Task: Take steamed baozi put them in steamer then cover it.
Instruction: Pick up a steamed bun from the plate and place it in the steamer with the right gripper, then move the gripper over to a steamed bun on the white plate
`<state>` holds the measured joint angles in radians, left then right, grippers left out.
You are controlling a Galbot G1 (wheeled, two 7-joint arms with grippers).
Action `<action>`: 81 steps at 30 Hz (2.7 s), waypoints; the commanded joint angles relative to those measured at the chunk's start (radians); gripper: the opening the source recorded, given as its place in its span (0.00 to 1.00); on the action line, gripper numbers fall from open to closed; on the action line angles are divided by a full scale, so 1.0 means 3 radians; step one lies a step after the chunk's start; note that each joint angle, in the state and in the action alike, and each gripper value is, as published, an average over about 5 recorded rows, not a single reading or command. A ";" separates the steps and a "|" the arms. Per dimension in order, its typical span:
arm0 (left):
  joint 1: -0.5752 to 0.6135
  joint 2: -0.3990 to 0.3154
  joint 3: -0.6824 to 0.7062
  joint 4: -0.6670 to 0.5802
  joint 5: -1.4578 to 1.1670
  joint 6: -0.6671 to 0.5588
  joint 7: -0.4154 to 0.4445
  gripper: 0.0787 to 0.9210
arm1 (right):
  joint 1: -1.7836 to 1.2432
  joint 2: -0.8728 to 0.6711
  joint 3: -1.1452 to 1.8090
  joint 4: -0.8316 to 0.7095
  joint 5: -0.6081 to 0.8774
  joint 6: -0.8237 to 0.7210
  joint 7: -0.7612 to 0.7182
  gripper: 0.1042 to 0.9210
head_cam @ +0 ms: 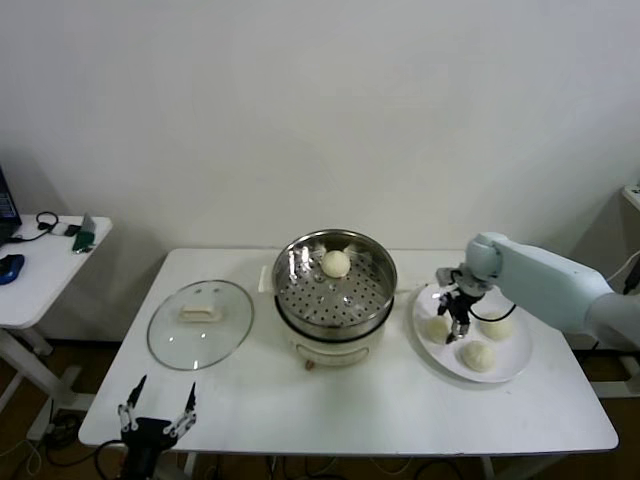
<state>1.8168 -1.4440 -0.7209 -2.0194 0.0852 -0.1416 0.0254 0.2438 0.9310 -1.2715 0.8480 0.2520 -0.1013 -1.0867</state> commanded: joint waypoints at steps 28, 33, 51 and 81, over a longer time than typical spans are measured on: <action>0.0060 -0.0095 0.0240 -0.0276 0.0024 -0.0022 0.0012 0.88 | 0.2250 0.0860 -0.1598 0.0699 0.2501 -0.0385 0.0219 0.70; 0.0052 -0.0109 0.0247 -0.0300 0.0051 -0.0023 0.0015 0.88 | 0.2062 0.1212 -0.1540 0.0624 0.2570 -0.0453 0.0311 0.70; -0.0019 -0.0163 0.0196 -0.0291 0.0054 0.0010 0.0031 0.88 | 0.1284 0.2048 -0.1514 -0.0132 0.2471 -0.0394 0.0360 0.71; -0.0074 -0.0121 0.0175 -0.0243 0.0034 0.0023 0.0030 0.88 | 0.1403 0.1807 -0.1460 -0.0037 0.2218 -0.0423 0.0142 0.88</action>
<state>1.7947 -1.4809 -0.6681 -2.0915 0.0957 -0.1350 0.0350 0.6327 1.5007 -1.7164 0.8112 0.9269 -0.2244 -1.0262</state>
